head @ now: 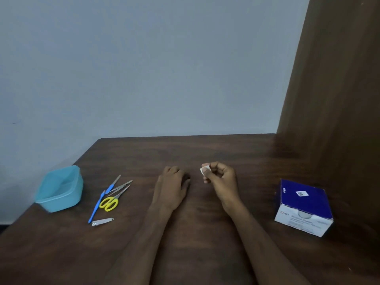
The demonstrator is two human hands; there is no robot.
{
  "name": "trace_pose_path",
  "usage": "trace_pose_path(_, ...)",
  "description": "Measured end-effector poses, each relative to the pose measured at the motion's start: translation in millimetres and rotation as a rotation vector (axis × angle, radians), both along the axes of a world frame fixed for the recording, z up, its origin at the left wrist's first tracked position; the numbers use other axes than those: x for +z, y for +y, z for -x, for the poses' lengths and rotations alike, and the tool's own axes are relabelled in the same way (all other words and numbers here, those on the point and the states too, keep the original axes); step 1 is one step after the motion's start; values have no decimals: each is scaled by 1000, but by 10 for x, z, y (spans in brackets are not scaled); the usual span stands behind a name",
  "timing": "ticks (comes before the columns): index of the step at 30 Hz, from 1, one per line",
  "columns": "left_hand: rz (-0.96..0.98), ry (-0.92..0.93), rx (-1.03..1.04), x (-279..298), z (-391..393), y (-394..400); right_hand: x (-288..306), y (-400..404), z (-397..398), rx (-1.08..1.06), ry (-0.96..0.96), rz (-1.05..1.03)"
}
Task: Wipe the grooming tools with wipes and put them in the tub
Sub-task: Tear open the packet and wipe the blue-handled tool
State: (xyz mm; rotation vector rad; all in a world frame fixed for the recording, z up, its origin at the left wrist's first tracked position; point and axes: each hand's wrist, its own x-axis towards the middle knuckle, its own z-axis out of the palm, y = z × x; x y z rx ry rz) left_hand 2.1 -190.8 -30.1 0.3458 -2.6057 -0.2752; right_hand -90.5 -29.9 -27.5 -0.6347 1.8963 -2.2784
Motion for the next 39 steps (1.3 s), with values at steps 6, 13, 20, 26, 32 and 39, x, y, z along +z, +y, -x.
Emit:
trace_pose_path(6,-89,-230,-144,-55,-791,-170,-74,17,-60,111,123,-260)
trace_pose_path(13,-40,-64,-135,34,-1514,-375,12,89,-252,9,472,-463)
trace_pose_path(20,-150,205,217,346,-2057,-932,31,-23,-574,84,322,-368)
trace_pose_path(26,-433,295,454,66,-2254,-1021,-23,51,-641,-6,12,-76)
trace_pose_path(32,-504,275,557,42,-2232,-1059,-27,70,-696,70,49,-128)
trace_pose_path(39,-443,268,575,36,-2247,-1092,-26,90,-712,45,35,-106)
